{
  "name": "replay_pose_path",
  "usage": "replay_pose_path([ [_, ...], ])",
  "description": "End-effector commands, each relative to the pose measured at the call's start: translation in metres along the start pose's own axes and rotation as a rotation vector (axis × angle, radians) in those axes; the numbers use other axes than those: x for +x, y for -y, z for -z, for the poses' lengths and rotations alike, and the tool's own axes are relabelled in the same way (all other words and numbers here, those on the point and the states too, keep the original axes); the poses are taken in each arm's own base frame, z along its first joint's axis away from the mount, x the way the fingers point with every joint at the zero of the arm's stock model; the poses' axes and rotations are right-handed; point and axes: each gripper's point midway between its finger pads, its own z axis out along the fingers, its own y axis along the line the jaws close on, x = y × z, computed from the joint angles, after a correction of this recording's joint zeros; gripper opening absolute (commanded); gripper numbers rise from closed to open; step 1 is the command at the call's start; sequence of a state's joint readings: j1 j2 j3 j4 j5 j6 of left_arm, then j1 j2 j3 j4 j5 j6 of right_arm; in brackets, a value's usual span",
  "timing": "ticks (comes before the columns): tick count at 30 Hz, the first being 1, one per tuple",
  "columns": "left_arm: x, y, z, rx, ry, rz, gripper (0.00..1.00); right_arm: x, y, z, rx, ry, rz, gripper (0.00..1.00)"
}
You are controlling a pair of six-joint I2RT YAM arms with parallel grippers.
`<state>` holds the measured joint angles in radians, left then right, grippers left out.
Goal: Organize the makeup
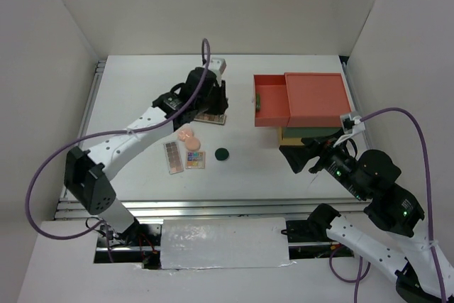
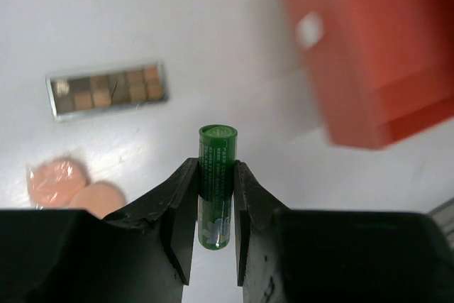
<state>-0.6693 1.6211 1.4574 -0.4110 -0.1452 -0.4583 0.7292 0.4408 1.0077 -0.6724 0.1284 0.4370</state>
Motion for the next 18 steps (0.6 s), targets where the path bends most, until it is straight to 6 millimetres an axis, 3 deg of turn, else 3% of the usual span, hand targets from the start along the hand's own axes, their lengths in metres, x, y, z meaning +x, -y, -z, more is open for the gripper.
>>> replay_pose_path([
  [1,-0.073,0.039,0.043,0.091,0.224,0.081,0.16,-0.026,-0.006,0.005,-0.013,0.104,-0.030,1.00],
  [3,-0.094,0.063,0.051,0.196,0.274,0.112,0.17,-0.029,-0.005,0.007,-0.007,0.118,-0.037,1.00],
  [6,-0.123,0.093,0.049,0.312,0.341,0.133,0.18,-0.030,-0.005,0.008,-0.005,0.117,-0.043,1.00],
  [7,-0.122,0.098,0.034,0.319,0.331,0.131,0.19,-0.030,-0.006,0.008,-0.009,0.115,-0.044,1.00],
  [9,-0.137,0.111,0.030,0.364,0.362,0.144,0.19,-0.029,-0.006,0.010,-0.008,0.115,-0.047,1.00],
  [10,-0.130,0.113,0.010,0.358,0.332,0.144,0.19,-0.029,-0.006,0.011,-0.010,0.116,-0.047,1.00],
  [14,-0.136,0.125,-0.014,0.382,0.319,0.137,0.20,-0.028,-0.003,0.015,0.002,0.110,-0.041,1.00],
  [17,-0.129,0.127,-0.030,0.374,0.299,0.117,0.29,-0.025,0.000,0.015,0.012,0.100,-0.036,1.00],
  [18,-0.128,0.131,-0.032,0.383,0.295,0.106,0.38,-0.023,0.001,0.015,0.016,0.097,-0.036,1.00],
])
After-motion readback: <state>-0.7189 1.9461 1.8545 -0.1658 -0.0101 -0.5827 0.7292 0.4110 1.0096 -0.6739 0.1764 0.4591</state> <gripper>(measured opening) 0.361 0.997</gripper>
